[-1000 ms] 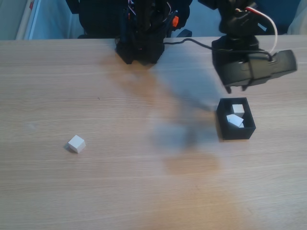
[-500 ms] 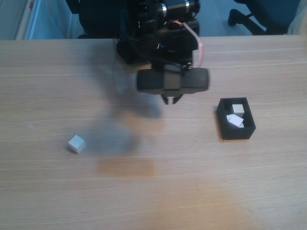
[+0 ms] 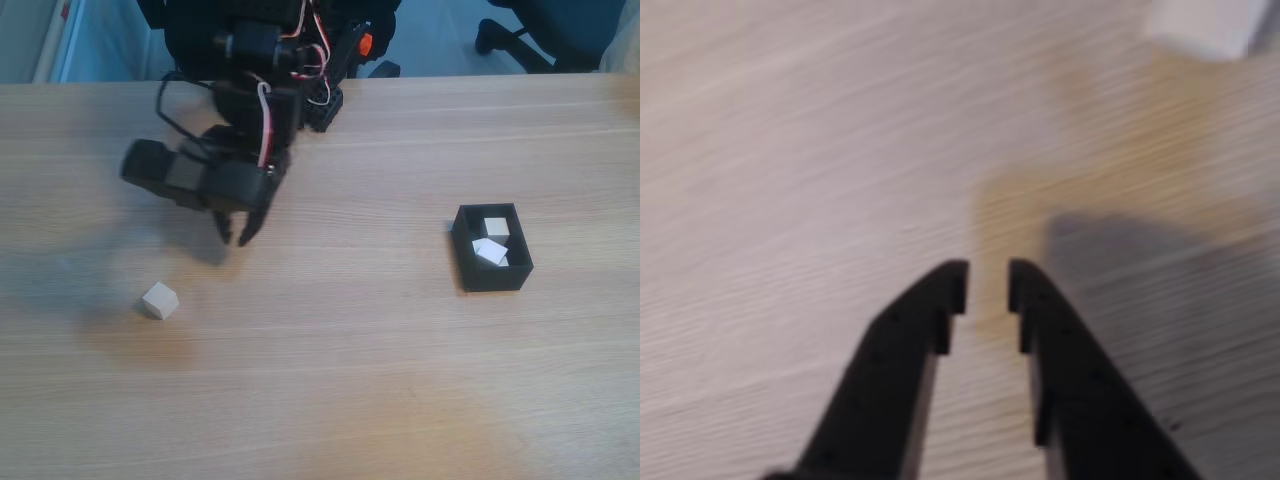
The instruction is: Pick blocks and place them in the box.
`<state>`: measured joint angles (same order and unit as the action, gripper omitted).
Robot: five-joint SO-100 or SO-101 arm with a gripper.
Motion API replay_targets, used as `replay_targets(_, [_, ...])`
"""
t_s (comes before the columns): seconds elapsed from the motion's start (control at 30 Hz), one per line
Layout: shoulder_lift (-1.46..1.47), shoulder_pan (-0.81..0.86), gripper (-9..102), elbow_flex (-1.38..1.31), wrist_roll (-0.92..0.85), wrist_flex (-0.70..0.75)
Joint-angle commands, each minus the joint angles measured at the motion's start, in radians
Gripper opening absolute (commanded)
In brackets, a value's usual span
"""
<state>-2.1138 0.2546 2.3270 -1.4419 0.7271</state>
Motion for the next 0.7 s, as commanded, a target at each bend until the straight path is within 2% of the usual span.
replay_targets(0.0, [0.028, 0.064, 0, 0.002, -0.052, -0.072])
replay_targets(0.27, [0.176, 0.163, 2, -0.052, -0.103, -0.207])
replay_targets(0.67, [0.35, 0.21, 10, -0.207, -0.092, -0.233])
